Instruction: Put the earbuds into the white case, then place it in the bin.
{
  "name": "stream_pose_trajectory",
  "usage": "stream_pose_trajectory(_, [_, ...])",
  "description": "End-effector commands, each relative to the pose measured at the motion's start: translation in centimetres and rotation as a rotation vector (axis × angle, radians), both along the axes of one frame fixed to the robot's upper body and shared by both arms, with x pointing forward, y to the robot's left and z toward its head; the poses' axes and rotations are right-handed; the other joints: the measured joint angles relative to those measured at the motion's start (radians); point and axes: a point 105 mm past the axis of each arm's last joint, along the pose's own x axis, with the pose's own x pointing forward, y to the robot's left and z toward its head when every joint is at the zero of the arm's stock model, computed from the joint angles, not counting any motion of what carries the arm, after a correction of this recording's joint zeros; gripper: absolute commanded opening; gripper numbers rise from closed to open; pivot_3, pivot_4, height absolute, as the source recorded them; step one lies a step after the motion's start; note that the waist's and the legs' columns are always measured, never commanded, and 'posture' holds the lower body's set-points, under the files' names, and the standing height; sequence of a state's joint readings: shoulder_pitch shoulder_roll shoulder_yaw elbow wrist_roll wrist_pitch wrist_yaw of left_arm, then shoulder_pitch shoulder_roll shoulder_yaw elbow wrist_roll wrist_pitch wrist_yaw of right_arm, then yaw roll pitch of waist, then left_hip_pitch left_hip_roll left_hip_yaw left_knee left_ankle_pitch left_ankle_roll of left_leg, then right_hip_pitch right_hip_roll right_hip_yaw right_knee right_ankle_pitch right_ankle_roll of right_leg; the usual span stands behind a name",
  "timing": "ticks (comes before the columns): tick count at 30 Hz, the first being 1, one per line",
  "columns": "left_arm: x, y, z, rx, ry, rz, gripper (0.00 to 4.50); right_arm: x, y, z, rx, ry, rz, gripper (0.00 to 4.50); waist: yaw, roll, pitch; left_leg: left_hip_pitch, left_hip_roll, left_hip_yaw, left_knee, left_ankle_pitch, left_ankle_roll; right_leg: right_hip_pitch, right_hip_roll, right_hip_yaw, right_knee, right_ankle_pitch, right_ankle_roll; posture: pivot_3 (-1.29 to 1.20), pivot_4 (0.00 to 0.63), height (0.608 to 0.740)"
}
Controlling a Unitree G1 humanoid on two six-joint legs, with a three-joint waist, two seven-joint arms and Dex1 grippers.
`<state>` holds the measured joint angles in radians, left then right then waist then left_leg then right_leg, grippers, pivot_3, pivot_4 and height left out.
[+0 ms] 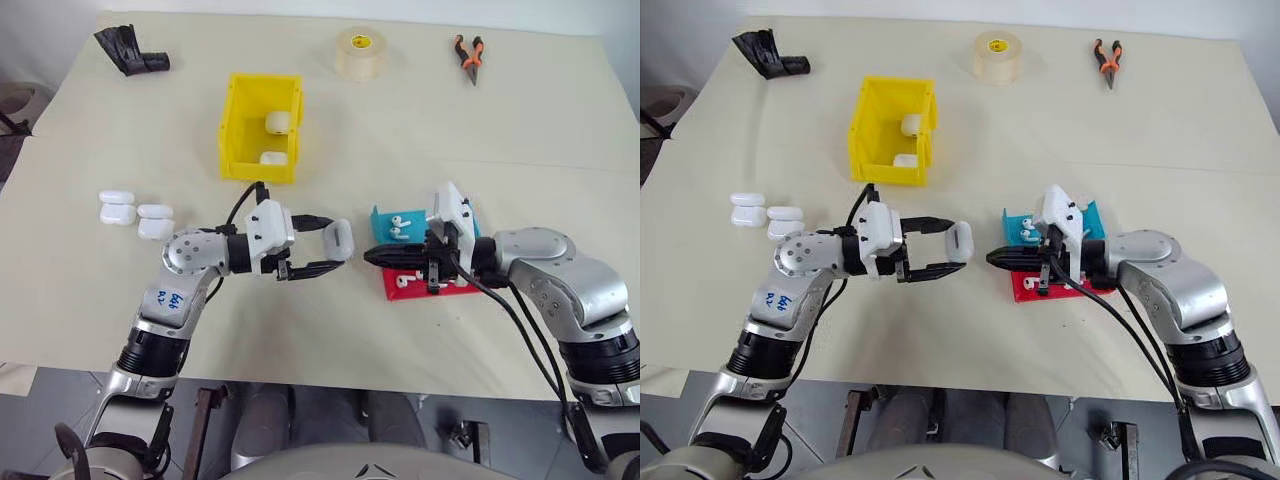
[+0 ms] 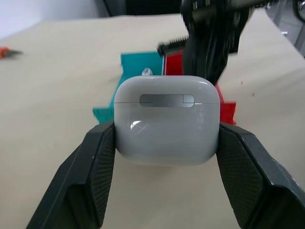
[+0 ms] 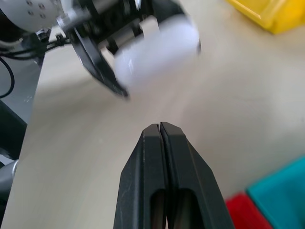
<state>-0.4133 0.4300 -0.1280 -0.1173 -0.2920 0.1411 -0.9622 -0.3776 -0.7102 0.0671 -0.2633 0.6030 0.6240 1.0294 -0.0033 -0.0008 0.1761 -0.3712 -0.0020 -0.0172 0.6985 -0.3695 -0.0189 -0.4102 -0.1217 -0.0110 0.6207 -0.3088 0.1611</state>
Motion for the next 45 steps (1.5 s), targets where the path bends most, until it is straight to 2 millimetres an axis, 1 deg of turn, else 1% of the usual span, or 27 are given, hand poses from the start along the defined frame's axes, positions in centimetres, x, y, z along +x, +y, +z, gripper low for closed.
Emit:
stream_pose_trajectory(1, [-0.1, 1.6, 1.4, -0.100, -0.034, 0.095, 2.78, 0.7, -2.2, 2.9, 0.140, -0.164, -0.103, 0.21, 0.000, 0.000, 0.000, 0.000, 0.000, 0.000, 0.000, 0.000, 0.000, 0.000, 0.000, 0.000, 0.000, 0.000, 0.000, 0.00, 0.150, 0.740])
stream_pose_trajectory(2, [-0.1, 2.3, 1.4, -0.120, -0.039, 0.142, 2.78, 0.6, -3.0, 3.3, 0.175, -0.208, -0.121, 0.42, 0.000, 0.000, 0.000, 0.000, 0.000, 0.000, 0.000, 0.000, 0.000, 0.000, 0.000, 0.000, 0.000, 0.000, 0.000, 0.00, 0.150, 0.740])
stream_pose_trajectory(3, [-0.1, 3.0, 1.4, -0.133, -0.045, 0.184, 2.78, 0.3, -3.7, 3.2, 0.173, -0.261, -0.132, 0.64, 0.002, 0.000, 0.000, 0.001, 0.000, 0.000, 0.000, 0.000, 0.000, 0.000, 0.000, 0.000, 0.000, 0.000, 0.000, 0.00, 0.150, 0.740])
stream_pose_trajectory(5, [0.0, 4.3, 1.2, -0.150, -0.040, 0.265, 2.78, 0.2, -4.4, 3.0, 0.157, -0.340, -0.157, 1.34, 0.002, 0.000, 0.000, 0.001, 0.000, 0.000, 0.000, 0.000, 0.000, 0.000, 0.000, 0.000, 0.000, 0.000, 0.000, 0.00, 0.150, 0.740])
stream_pose_trajectory(6, [-0.1, 4.9, 1.2, -0.167, -0.045, 0.302, 2.78, 0.3, -4.6, 3.2, 0.160, -0.386, -0.179, 1.61, 0.002, 0.000, 0.000, 0.000, 0.000, 0.000, 0.000, 0.000, 0.000, 0.000, 0.000, 0.000, 0.000, 0.000, 0.000, 0.00, 0.150, 0.740])
stream_pose_trajectory(8, [0.0, 6.0, 1.6, -0.223, -0.048, 0.380, 2.78, 0.5, -5.0, 3.6, 0.199, -0.412, -0.232, 2.33, 0.002, 0.000, 0.000, 0.000, 0.000, 0.000, 0.000, 0.000, 0.000, 0.001, 0.000, 0.000, 0.000, 0.000, 0.000, 0.00, 0.150, 0.740])
stream_pose_trajectory(9, [0.2, 6.8, 1.6, -0.243, -0.035, 0.437, 2.78, 0.8, -5.2, 4.1, 0.239, -0.432, -0.269, 2.64, 0.002, 0.000, 0.000, 0.001, 0.000, 0.000, 0.000, 0.000, 0.000, 0.001, 0.000, 0.001, 0.000, 0.000, 0.000, 0.00, 0.150, 0.740])
stream_pose_trajectory(11, [0.7, 8.7, 1.6, -0.286, -0.010, 0.578, 2.78, 0.9, -5.2, 4.7, 0.261, -0.458, -0.290, 3.33, 0.001, 0.000, 0.000, 0.001, 0.001, -0.001, 0.000, 0.000, -0.001, 0.001, 0.000, 0.001, 0.001, 0.000, 0.000, 0.00, 0.150, 0.740])
stream_pose_trajectory(13, [1.3, 10.5, 2.4, -0.355, -0.012, 0.693, 2.78, 0.8, -5.1, 4.5, 0.239, -0.468, -0.292, 4.04, 0.001, 0.000, 0.000, 0.002, 0.000, -0.001, 0.000, 0.000, -0.001, 0.000, 0.000, 0.002, 0.001, 0.000, 0.000, 0.00, 0.150, 0.740])
stream_pose_trajectory(14, [1.6, 11.0, 2.9, -0.392, -0.009, 0.730, 2.78, 0.8, -5.1, 4.3, 0.236, -0.468, -0.299, 4.40, 0.002, 0.000, 0.000, 0.002, 0.000, -0.001, 0.000, 0.000, -0.001, 0.000, 0.000, 0.002, 0.001, 0.000, 0.000, 0.00, 0.150, 0.740])
stream_pose_trajectory(16, [2.7, 11.6, 3.8, -0.424, -0.015, 0.787, 2.78, 0.8, -5.0, 4.1, 0.232, -0.465, -0.300, 4.46, 0.003, 0.000, 0.000, 0.002, 0.000, -0.001, 0.000, 0.000, -0.001, 0.000, 0.000, 0.002, 0.001, 0.000, 0.000, 0.00, 0.150, 0.740])
stream_pose_trajectory(18, [4.3, 11.2, 4.6, -0.409, -0.019, 0.796, 2.78, 0.9, -4.6, 3.9, 0.225, -0.467, -0.292, 4.46, 0.012, 0.000, 0.000, 0.001, -0.001, -0.001, 0.001, 0.000, -0.001, 0.001, 0.000, 0.001, 0.001, 0.000, 0.000, 0.00, 0.150, 0.740])
stream_pose_trajectory(19, [5.2, 10.9, 5.3, -0.420, -0.030, 0.782, 2.78, 1.0, -4.4, 3.9, 0.224, -0.467, -0.286, 4.46, 0.015, 0.000, 0.000, 0.001, -0.001, -0.001, 0.001, 0.000, -0.001, 0.001, 0.000, 0.000, 0.001, 0.000, 0.000, 0.00, 0.150, 0.740])
stream_pose_trajectory(21, [7.5, 9.9, 6.3, -0.390, -0.029, 0.769, 2.78, 1.2, -3.9, 4.0, 0.222, -0.474, -0.269, 4.46, 0.019, 0.000, 0.000, 0.001, -0.001, 0.000, 0.001, 0.000, -0.001, 0.001, 0.000, 0.000, 0.001, 0.000, 0.000, 0.00, 0.150, 0.740])
stream_pose_trajectory(23, [9.4, 9.1, 7.2, -0.372, -0.036, 0.749, 2.78, 1.4, -3.5, 4.2, 0.220, -0.480, -0.255, 4.46, 0.020, 0.000, 0.000, 0.001, -0.002, 0.000, 0.001, 0.000, -0.001, 0.001, 0.000, 0.000, 0.001, 0.000, 0.000, 0.00, 0.150, 0.740])
stream_pose_trajectory(26, [12.3, 8.5, 7.6, -0.329, -0.005, 0.775, 2.78, 1.5, -3.0, 4.5, 0.224, -0.489, -0.244, 4.46, 0.015, 0.000, 0.000, 0.001, -0.002, 0.001, -0.001, 0.000, -0.001, 0.001, 0.000, -0.001, 0.000, 0.000, 0.000, 0.00, 0.150, 0.740])
stream_pose_trajectory(29, [14.1, 8.2, 7.6, -0.312, 0.027, 0.789, 2.78, 1.6, -2.7, 4.8, 0.232, -0.501, -0.242, 4.46, -0.001, 0.000, 0.000, 0.001, -0.002, 0.001, -0.001, 0.000, 0.000, 0.000, 0.000, -0.005, 0.000, 0.000, 0.000, 0.00, 0.150, 0.740])
stream_pose_trajectory(31, [15.4, 8.2, 7.1, -0.287, 0.072, 0.827, 2.78, 1.4, -2.4, 5.1, 0.242, -0.510, -0.243, 4.46, -0.003, -0.001, 0.000, 0.001, -0.001, 0.002, -0.001, 0.000, 0.000, 0.000, 0.000, -0.007, 0.000, 0.000, 0.000, 0.00, 0.150, 0.740])
stream_pose_trajectory(33, [15.8, 7.8, 7.0, -0.267, 0.080, 0.812, 3.51, 1.3, -2.2, 5.2, 0.246, -0.513, -0.243, 4.50, -0.004, -0.001, 0.000, 0.001, -0.001, 0.002, -0.001, 0.000, -0.001, 0.000, 0.000, -0.007, 0.000, 0.000, 0.000, 0.00, 0.150, 0.740])
stream_pose_trajectory(36, [15.6, 7.5, 7.1, -0.262, 0.070, 0.772, 4.38, 1.1, -2.1, 5.2, 0.252, -0.514, -0.246, 4.50, -0.004, -0.001, 0.000, 0.001, -0.001, 0.002, -0.001, 0.000, -0.001, 0.000, 0.000, -0.007, 0.001, 0.000, 0.000, 0.00, 0.150, 0.740])
stream_pose_trajectory(37, [15.5, 7.4, 7.1, -0.259, 0.072, 0.748, 4.45, 1.1, -2.1, 5.2, 0.253, -0.513, -0.248, 4.50, -0.003, -0.001, 0.000, 0.001, -0.001, 0.002, -0.001, 0.000, -0.001, 0.000, 0.000, -0.007, 0.001, 0.000, 0.000, 0.00, 0.150, 0.740])
stream_pose_trajectory(41, [13.9, 7.8, 7.8, -0.249, 0.023, 0.663, 4.45, 0.9, -2.2, 5.0, 0.249, -0.507, -0.244, 4.50, -0.004, -0.001, 0.000, 0.001, -0.001, 0.001, -0.001, 0.000, -0.001, 0.000, 0.000, -0.007, 0.001, 0.000, 0.000, 0.00, 0.150, 0.740])
stream_pose_trajectory(43, [12.4, 8.3, 8.1, -0.225, -0.007, 0.594, 4.45, 0.8, -2.4, 5.1, 0.244, -0.506, -0.239, 4.50, -0.007, -0.001, 0.000, 0.001, -0.001, 0.002, 0.000, 0.000, -0.001, 0.000, 0.000, -0.007, 0.001, 0.000, 0.000, 0.00, 0.150, 0.740])
stream_pose_trajectory(45, [10.4, 9.2, 8.4, -0.191, -0.051, 0.520, 4.45, 0.7, -2.8, 5.0, 0.230, -0.496, -0.224, 4.50, -0.016, -0.001, 0.000, 0.001, 0.000, 0.002, -0.001, 0.000, -0.001, -0.001, 0.000, -0.007, 0.001, 0.000, 0.000, 0.00, 0.150, 0.740])
